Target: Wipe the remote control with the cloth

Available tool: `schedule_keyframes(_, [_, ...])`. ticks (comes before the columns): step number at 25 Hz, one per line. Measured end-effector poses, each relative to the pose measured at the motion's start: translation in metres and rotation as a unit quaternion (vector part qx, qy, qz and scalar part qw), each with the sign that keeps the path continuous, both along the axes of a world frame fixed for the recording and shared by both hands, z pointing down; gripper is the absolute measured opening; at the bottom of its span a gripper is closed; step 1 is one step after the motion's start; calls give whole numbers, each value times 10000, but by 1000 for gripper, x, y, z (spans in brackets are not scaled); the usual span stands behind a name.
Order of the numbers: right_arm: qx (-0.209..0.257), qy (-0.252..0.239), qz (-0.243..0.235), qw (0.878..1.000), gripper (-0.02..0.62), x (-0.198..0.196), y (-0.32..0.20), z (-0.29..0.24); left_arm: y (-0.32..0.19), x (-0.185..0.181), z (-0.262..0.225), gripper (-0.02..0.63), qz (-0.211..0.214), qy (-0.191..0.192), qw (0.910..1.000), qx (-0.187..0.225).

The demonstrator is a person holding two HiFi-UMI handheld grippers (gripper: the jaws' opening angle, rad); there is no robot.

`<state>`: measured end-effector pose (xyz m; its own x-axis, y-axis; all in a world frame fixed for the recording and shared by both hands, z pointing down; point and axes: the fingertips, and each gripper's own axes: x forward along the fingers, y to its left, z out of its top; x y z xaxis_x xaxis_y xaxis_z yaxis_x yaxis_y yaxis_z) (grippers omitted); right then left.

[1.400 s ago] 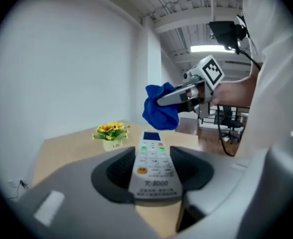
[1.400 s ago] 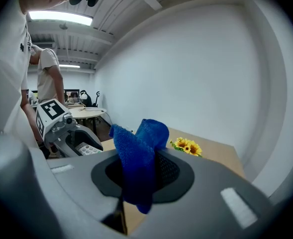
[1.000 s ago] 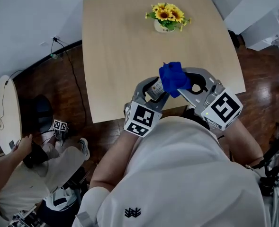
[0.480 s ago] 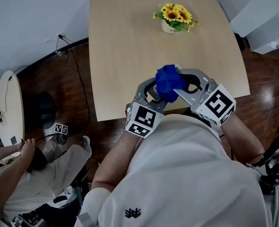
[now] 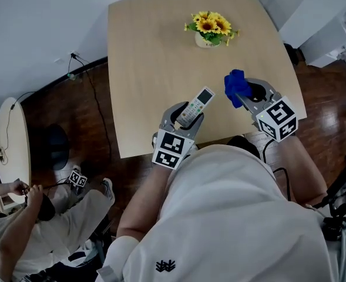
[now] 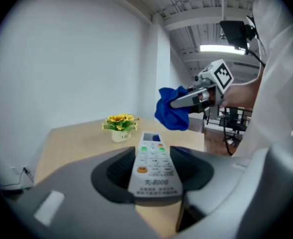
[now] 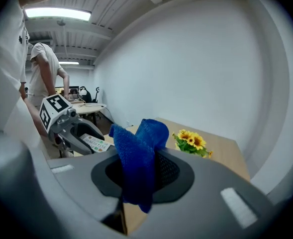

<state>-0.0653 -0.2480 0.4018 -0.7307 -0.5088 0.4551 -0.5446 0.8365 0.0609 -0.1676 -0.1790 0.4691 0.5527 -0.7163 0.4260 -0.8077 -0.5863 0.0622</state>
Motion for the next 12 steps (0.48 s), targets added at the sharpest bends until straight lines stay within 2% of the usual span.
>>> schedule_keyframes(4, [-255, 187, 281, 9991, 79, 28, 12, 23, -10, -15, 31, 235, -420, -53, 9988, -228])
schedule_keyframes(8, [-517, 226, 483, 9972, 79, 42, 30, 40, -19, -34, 73, 235, -1002, 59, 9925, -698])
schedule_keyframes(12, [-790, 370, 569, 9946, 78, 55, 56, 53, -19, -44, 116, 235, -1243, -58, 9869, -1031])
